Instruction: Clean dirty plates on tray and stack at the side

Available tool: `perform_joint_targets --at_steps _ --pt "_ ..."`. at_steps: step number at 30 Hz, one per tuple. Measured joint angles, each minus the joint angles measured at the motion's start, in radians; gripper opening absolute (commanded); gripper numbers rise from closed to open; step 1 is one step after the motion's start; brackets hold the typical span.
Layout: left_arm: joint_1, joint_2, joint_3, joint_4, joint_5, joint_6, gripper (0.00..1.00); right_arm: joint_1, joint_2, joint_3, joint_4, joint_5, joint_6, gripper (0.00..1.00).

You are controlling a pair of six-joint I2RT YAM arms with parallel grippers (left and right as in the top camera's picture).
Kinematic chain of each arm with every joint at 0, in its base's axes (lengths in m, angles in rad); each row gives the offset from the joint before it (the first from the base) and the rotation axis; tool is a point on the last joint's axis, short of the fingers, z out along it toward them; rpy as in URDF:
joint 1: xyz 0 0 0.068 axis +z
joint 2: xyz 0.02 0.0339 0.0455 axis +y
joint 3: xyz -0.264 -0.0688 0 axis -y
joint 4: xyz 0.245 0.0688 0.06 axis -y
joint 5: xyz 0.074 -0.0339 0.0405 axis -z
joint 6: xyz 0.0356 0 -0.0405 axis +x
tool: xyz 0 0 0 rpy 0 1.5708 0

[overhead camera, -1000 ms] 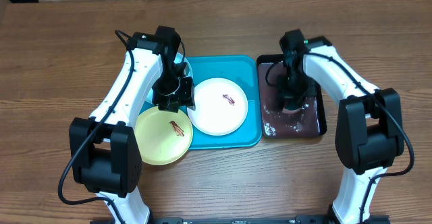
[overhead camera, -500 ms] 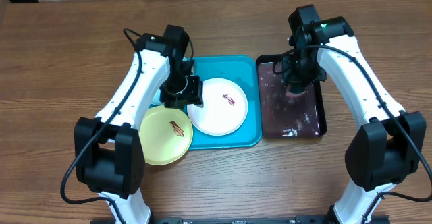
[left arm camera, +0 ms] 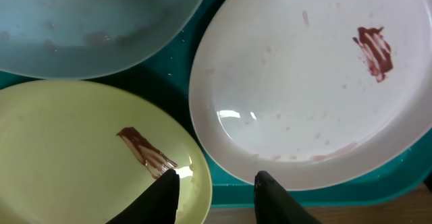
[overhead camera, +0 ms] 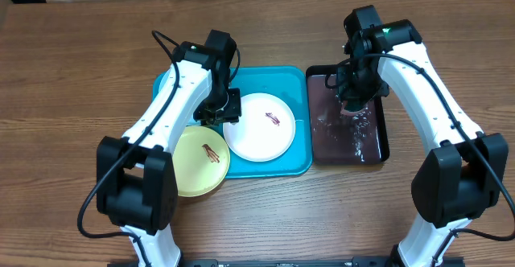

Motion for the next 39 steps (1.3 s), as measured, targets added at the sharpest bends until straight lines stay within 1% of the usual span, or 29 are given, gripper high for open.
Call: perform_joint_targets --at_steps 2,4,6,15,19,21,24,25,27,28,39 --pt "0.000 0.021 0.000 0.008 -0.010 -0.009 0.37 0.000 0.000 0.000 0.000 0.000 0.000 0.05" --pt "0.000 0.045 0.000 0.009 -0.017 -0.018 0.32 0.000 0.000 0.000 -0.001 0.000 0.000 0.05" --pt "0.000 0.074 -0.001 0.008 -0.021 -0.023 0.29 0.000 0.000 0.000 -0.001 0.000 0.000 0.05" --pt "0.000 0.136 -0.005 0.031 -0.029 -0.027 0.27 0.000 0.000 0.000 -0.001 0.000 0.000 0.08" --pt "0.000 0.151 -0.005 0.038 -0.040 -0.029 0.12 0.000 0.000 0.000 -0.002 0.000 0.000 0.09" --pt "0.000 0.161 -0.005 0.039 -0.045 -0.029 0.08 0.000 0.000 0.000 -0.002 0.000 0.000 0.09" --pt "0.000 0.168 -0.006 0.038 -0.051 -0.031 0.09 0.000 0.000 0.000 -0.002 0.000 0.000 0.09" --pt "0.000 0.169 -0.006 0.038 -0.051 -0.031 0.10 0.000 0.000 0.000 -0.002 0.000 -0.001 0.09" --pt "0.000 0.169 -0.006 0.038 -0.051 -0.031 0.20 0.000 0.000 0.000 -0.002 0.000 -0.001 0.09" --pt "0.000 0.169 -0.006 0.038 -0.051 -0.030 0.23 0.000 0.000 0.000 -0.002 0.000 -0.001 0.09" --pt "0.000 0.169 -0.006 0.039 -0.059 -0.031 0.22 0.000 0.000 0.000 -0.009 0.000 -0.001 0.09"
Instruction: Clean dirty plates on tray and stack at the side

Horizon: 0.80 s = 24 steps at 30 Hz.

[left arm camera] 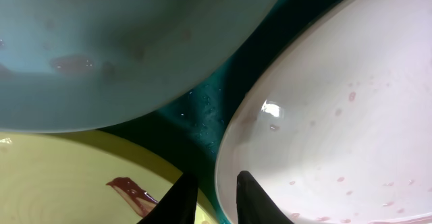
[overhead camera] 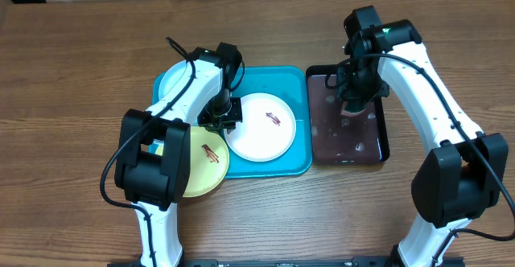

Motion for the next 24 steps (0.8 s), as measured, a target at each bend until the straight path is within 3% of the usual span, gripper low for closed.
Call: perform_joint_targets --at_steps 3,14,24 --pt "0.000 0.000 0.000 0.000 -0.006 0.000 0.22 0.000 0.000 0.000 -0.001 -0.001 0.000 0.09" --pt "0.000 0.000 0.000 0.032 -0.022 0.000 0.04 0.000 0.000 0.000 0.000 0.000 -0.002 0.08" --pt "0.000 0.000 0.000 0.070 -0.021 0.041 0.09 0.000 0.000 0.000 -0.012 0.000 -0.036 0.05"
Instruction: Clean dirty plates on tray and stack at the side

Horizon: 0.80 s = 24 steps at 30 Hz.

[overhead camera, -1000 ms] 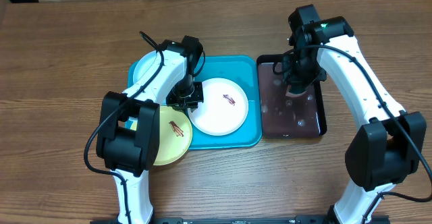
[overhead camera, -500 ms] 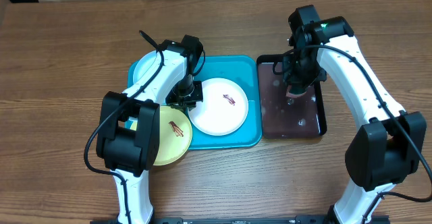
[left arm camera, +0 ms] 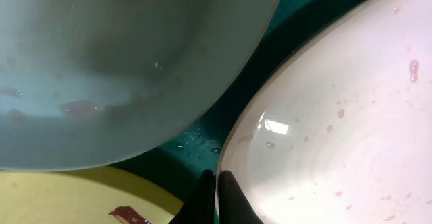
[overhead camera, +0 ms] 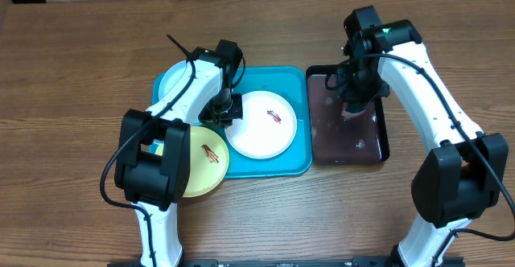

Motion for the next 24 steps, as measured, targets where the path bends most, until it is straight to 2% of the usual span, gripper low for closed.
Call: perform_joint_targets --at_steps 2,4,7,8,13,24 --pt "0.000 0.000 0.000 0.012 0.000 0.002 0.13 0.000 0.000 -0.003 -0.011 0.000 -0.012 0.05" --pt "0.000 0.000 0.000 0.019 0.000 0.011 0.24 0.000 0.000 -0.017 -0.006 0.000 -0.018 0.04" --pt "0.000 0.000 0.000 0.019 0.005 0.018 0.27 0.000 0.000 -0.058 0.039 0.000 -0.024 0.04" --pt "0.000 0.000 0.000 0.018 0.012 0.019 0.26 0.000 0.000 -0.078 0.065 0.000 -0.026 0.04" --pt "0.000 0.000 -0.001 0.012 0.042 0.019 0.11 0.000 0.000 -0.136 0.123 0.000 -0.031 0.04" --pt "0.000 0.000 -0.001 0.040 0.049 0.019 0.05 0.000 0.000 -0.137 0.088 -0.001 -0.033 0.04"
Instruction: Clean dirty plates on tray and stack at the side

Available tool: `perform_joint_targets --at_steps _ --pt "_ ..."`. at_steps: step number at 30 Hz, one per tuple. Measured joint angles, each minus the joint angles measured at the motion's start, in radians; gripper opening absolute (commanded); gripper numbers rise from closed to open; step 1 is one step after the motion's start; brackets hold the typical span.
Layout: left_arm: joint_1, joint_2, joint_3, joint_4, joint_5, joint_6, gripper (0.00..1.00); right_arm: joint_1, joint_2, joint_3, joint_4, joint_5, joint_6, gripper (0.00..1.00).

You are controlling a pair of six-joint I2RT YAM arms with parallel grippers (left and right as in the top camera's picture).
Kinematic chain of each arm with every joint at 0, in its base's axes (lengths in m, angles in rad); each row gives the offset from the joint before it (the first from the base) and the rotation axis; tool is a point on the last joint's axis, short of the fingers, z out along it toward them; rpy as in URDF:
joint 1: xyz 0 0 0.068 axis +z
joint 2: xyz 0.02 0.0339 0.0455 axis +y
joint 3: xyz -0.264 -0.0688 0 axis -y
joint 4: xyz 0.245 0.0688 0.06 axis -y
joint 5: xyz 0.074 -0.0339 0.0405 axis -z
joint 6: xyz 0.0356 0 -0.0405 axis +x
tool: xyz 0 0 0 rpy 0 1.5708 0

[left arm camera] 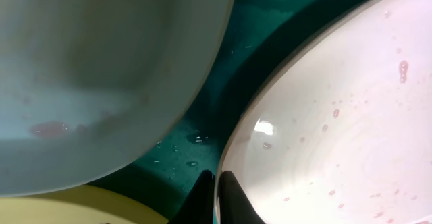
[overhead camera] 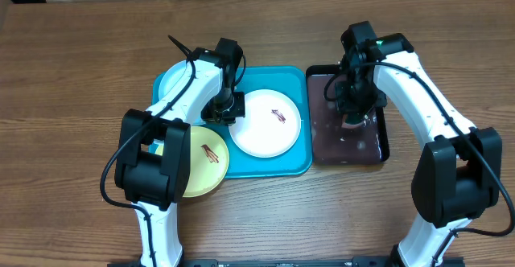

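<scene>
A white plate (overhead camera: 265,130) with a brown smear lies on the teal tray (overhead camera: 299,164). My left gripper (overhead camera: 228,108) is shut on its left rim. In the left wrist view the two dark fingers (left arm camera: 233,200) pinch the edge of the white plate (left arm camera: 337,116), which is speckled with pink droplets; the gripper (left arm camera: 216,178) sits over the wet tray (left arm camera: 223,69). A yellow plate (overhead camera: 201,161) with a brown smear overhangs the tray's front left corner. A light blue plate (overhead camera: 170,82) lies at the back left. My right gripper (overhead camera: 352,114) points down into a dark tray (overhead camera: 326,142); its jaws are hidden.
The dark tray, holding wet splashes, stands right beside the teal tray's right edge. A pale pinkish thing shows under the right gripper. Light blue plate (left arm camera: 101,62) and yellow plate (left arm camera: 88,209) crowd the left gripper. Bare wooden table (overhead camera: 80,74) surrounds both trays.
The white plate, with my left gripper shut on its rim, has shifted a little to the right on the teal tray. My right gripper sits slightly nearer the front in the dark tray.
My left gripper was open above the gap between the yellow and white plates. Then its jaws were narrower, straddling the white plate's left rim. Then they were shut on that rim, and now the plate has moved slightly right. The right gripper stayed over the dark tray.
</scene>
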Motion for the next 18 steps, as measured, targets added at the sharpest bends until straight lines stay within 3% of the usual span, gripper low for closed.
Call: perform_joint_targets --at_steps 12,15,18 --pt "0.000 0.000 0.000 0.016 0.000 0.000 0.05 0.000 0.000 -0.002 0.004 -0.044 0.000 0.04" --pt "0.000 0.000 0.000 0.017 0.000 0.000 0.14 0.000 0.000 -0.031 0.068 -0.052 0.000 0.04" --pt "0.000 0.000 0.000 0.019 0.000 0.000 0.14 0.000 0.001 -0.089 0.127 -0.054 0.000 0.04"
